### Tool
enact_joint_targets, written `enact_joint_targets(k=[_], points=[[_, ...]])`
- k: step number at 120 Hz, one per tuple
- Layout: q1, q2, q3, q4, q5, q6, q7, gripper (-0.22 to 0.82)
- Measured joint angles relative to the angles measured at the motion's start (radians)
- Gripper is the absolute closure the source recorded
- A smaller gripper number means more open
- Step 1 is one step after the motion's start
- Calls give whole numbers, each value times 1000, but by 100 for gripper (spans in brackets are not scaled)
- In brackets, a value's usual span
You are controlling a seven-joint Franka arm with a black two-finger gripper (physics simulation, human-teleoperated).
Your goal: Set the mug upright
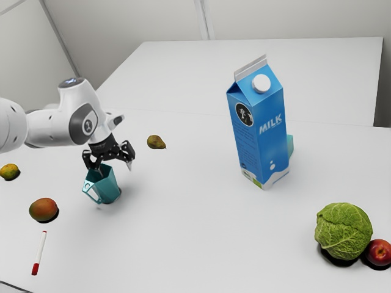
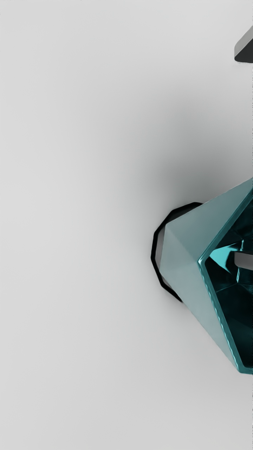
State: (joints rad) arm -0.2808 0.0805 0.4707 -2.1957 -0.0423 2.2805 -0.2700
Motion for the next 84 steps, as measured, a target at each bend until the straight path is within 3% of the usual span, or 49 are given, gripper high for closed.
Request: enact_joint_targets(k=[40, 84], points=[[-1, -43, 4, 54, -5, -84, 24, 0], [4, -80, 3, 292, 99, -287, 113, 0]])
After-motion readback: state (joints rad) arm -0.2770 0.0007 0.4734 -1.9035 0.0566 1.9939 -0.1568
